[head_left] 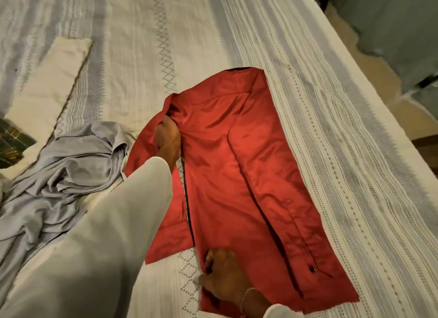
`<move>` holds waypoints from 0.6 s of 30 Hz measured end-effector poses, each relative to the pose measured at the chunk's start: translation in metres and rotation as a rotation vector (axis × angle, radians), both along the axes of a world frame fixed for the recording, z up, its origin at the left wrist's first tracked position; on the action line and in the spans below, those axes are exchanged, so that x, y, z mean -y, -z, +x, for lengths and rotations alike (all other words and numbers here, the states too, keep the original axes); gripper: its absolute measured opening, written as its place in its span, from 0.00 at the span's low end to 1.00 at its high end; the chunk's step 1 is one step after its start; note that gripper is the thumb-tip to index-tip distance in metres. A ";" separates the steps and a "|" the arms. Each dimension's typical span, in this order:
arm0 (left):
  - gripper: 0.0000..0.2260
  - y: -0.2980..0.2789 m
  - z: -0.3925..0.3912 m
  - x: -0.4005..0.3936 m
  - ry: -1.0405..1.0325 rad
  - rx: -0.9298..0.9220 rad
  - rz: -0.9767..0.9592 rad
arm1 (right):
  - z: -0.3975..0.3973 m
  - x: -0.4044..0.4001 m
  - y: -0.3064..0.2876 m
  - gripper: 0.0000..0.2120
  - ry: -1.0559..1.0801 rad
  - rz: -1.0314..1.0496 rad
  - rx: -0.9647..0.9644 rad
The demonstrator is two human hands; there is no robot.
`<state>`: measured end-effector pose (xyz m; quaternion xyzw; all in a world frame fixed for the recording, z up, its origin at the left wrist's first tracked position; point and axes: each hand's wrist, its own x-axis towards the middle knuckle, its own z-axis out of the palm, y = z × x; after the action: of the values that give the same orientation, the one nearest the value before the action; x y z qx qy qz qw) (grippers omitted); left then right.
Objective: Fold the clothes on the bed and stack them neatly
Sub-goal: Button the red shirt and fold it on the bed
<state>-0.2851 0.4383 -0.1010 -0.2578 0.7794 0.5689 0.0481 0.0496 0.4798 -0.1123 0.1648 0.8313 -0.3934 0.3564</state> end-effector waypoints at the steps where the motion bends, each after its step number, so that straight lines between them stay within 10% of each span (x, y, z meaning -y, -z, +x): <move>1: 0.22 -0.001 0.002 0.004 0.048 0.000 -0.006 | 0.002 -0.001 0.000 0.11 0.057 -0.019 0.002; 5: 0.04 -0.003 0.011 0.009 0.242 -0.030 -0.081 | 0.004 -0.009 -0.003 0.13 0.156 -0.044 0.004; 12: 0.24 0.008 0.032 0.016 0.494 0.245 -0.303 | -0.019 -0.009 -0.006 0.25 0.272 0.091 -0.112; 18: 0.13 -0.007 0.093 0.027 0.628 0.401 -0.397 | -0.058 0.007 -0.012 0.25 0.168 0.230 -0.218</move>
<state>-0.1918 0.4110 -0.0937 -0.1177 0.8898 0.3042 0.3191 -0.0080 0.4728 -0.1003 0.2299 0.8877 -0.3398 0.2087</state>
